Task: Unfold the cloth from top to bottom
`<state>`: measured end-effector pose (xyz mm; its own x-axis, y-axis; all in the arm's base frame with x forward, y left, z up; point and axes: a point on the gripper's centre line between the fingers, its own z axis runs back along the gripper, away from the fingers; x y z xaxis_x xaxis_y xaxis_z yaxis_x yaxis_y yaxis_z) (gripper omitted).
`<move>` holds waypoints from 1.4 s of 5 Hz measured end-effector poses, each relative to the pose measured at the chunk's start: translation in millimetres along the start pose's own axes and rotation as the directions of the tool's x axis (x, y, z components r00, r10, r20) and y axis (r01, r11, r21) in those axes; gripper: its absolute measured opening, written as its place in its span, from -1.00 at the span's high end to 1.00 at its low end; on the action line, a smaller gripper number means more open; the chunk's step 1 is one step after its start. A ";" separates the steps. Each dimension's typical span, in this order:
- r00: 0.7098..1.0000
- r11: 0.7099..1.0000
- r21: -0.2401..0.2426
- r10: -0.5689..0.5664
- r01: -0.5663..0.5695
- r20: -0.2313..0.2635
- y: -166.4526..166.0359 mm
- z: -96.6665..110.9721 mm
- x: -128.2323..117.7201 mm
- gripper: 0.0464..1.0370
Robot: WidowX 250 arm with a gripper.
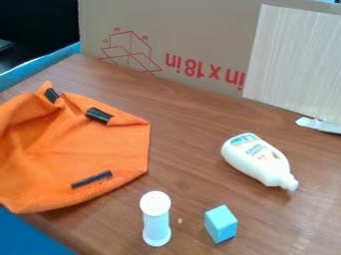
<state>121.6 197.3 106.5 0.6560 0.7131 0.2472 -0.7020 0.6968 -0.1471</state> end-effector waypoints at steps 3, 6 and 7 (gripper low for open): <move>0.983 0.982 -0.033 -0.183 0.184 0.030 -24.1 21.8 -9.9 -0.47; 0.880 0.862 -0.194 -0.475 0.469 0.016 -80.8 43.2 11.2 -0.93; 0.766 0.726 -0.334 -0.643 0.601 -0.021 -110.8 20.1 28.0 -0.92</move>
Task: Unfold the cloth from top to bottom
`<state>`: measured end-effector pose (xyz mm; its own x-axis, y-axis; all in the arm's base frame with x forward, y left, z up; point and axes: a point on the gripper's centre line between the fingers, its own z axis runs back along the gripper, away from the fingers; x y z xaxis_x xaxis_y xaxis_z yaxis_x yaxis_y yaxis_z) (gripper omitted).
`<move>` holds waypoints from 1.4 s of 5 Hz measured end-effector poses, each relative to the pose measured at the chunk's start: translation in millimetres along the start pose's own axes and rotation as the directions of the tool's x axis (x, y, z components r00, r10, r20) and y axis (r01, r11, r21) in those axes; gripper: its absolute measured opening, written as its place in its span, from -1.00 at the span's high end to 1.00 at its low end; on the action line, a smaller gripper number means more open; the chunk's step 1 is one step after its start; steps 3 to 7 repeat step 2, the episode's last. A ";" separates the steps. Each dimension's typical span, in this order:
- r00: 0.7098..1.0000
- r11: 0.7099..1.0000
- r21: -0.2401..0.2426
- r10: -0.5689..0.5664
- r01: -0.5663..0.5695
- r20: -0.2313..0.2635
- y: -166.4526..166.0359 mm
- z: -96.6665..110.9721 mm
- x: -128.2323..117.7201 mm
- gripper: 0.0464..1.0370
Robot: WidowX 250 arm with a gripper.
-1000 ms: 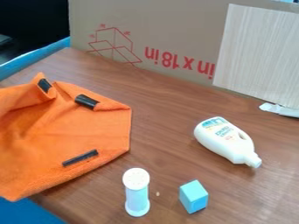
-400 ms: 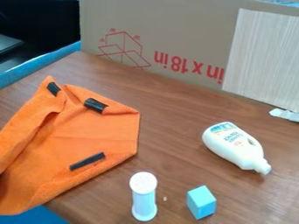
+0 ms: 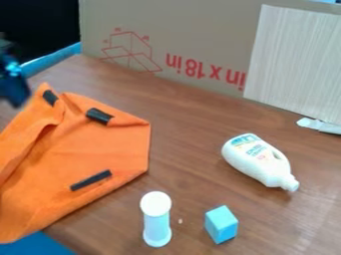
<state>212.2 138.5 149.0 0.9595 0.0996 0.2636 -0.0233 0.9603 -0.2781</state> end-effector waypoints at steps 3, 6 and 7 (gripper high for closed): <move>0.963 0.959 -0.125 -0.264 0.255 -0.059 1.9 -33.7 42.7 -0.92; 0.963 0.959 -0.125 -0.264 0.255 -0.059 1.9 -33.7 42.7 -0.92; 0.963 0.959 -0.125 -0.264 0.255 -0.059 1.9 -33.7 42.7 -0.92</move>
